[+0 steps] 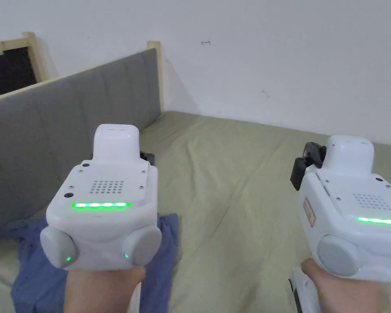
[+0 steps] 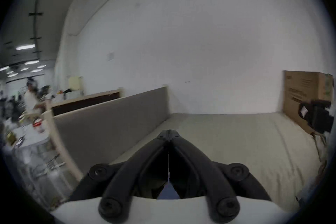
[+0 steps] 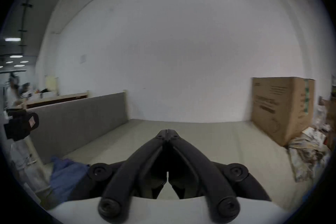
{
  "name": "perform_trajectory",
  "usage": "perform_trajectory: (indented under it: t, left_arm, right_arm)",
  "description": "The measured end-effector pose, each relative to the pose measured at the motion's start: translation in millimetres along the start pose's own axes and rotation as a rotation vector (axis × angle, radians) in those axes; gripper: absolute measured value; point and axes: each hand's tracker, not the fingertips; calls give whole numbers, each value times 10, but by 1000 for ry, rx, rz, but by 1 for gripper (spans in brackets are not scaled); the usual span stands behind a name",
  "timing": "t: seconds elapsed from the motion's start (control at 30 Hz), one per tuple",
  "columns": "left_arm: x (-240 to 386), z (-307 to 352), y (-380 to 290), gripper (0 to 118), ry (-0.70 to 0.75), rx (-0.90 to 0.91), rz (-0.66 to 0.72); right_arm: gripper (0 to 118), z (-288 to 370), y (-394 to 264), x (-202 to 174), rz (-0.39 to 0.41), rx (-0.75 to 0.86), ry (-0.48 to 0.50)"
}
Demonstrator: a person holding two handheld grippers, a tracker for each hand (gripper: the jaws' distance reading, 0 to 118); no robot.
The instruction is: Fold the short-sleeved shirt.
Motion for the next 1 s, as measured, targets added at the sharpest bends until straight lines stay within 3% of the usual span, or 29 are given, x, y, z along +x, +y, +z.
perform_trajectory:
  t: [0.17,0.3,0.4,0.47,0.57,0.7,0.73,0.77,0.8,0.83,0.93,1.0]
  left_arm:
    - [-610,-14,-117,0,97,-65,43]
    - [-707,-102,-206,0,162,-120,9]
    - [-738,-455,-390,0,-23,-365,-11]
    - [-666,-780,-640,0,-28,-590,-53]
    - [-701,-1235,-1188,0,-188,-854,69]
    - [-674,-1700,-1765,3,-160,-1093,117]
    - [-645,-1793,-1889,17,-167,-1106,98]
    - [-621,-1824,-1965,46,-171,-1121,90]
    - [-588,-1893,-2073,99,-171,-1133,89]
    - [-565,-1940,-2156,117,-186,-1134,103]
    - [-421,-2039,-2402,118,-207,-1201,119]
    - [-292,-2060,-2578,118,-161,-1190,37]
  right_arm:
    - [0,-111,-48,-725,10,-14,203]
    - [0,-121,-73,-962,85,-2,251]
    - [0,-161,-120,-988,110,-73,304]
    - [0,-208,-196,-978,129,-134,305]
    - [0,-304,-377,-878,116,-219,308]
    - [0,-388,-593,-730,100,-311,277]
    - [0,-408,-646,-686,99,-332,276]
    - [0,-418,-676,-659,102,-345,275]
    - [0,-420,-711,-623,111,-357,273]
    - [0,-424,-746,-593,122,-364,271]
    - [0,-434,-829,-525,156,-378,260]
    - [0,-448,-864,-487,166,-388,258]
